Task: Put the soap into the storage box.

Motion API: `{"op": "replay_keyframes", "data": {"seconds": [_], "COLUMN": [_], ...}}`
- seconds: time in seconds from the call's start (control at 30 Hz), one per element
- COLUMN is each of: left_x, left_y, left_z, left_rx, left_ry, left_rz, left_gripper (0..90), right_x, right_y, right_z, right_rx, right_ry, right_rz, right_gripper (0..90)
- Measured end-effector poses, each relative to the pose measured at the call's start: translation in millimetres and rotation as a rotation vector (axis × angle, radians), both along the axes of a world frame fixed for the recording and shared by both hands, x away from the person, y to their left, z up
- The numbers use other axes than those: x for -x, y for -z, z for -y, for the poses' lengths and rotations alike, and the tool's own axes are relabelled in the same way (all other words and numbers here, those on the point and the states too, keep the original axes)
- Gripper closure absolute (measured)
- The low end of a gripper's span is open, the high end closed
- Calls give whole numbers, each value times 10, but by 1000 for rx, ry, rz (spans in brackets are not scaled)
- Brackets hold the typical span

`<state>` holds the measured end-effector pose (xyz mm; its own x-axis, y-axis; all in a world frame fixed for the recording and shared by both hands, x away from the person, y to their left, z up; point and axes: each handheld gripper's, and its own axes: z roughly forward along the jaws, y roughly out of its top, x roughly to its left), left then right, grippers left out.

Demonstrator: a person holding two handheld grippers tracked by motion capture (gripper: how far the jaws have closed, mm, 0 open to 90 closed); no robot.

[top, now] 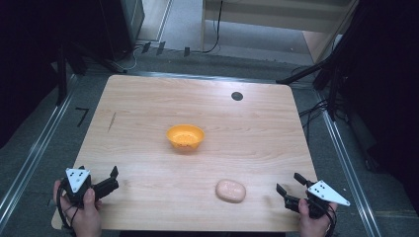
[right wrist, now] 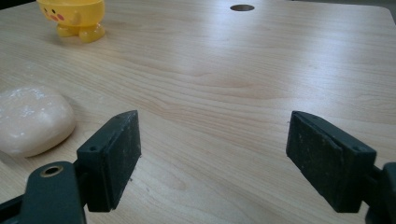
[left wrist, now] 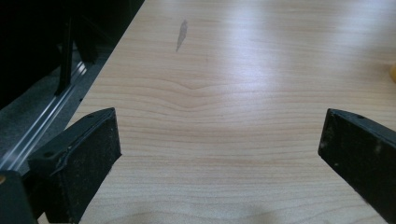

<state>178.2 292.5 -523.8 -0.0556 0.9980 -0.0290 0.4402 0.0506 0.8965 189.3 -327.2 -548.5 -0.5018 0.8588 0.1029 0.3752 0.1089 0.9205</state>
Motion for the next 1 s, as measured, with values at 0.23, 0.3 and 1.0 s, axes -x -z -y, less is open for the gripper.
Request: {"op": "replay_keyframes", "data": {"seconds": [0.23, 0.3, 1.0], "left_x": [41, 40, 73], "left_y": [-1, -1, 2], "left_z": [33, 36, 27], "left_rx": [-19, -22, 0], "left_ry": [4, -9, 26], "left_rz": [56, 54, 69], "left_gripper": [0, 0, 0], "right_x": [-25, -43, -335], "right_y": [-1, -14, -216], "right_z": [-27, -18, -491], "right_rx": [19, -1, 274], "right_ry": [-40, -61, -398], "right_rz": [-28, -56, -181], "right_gripper": [222, 235, 234]}}
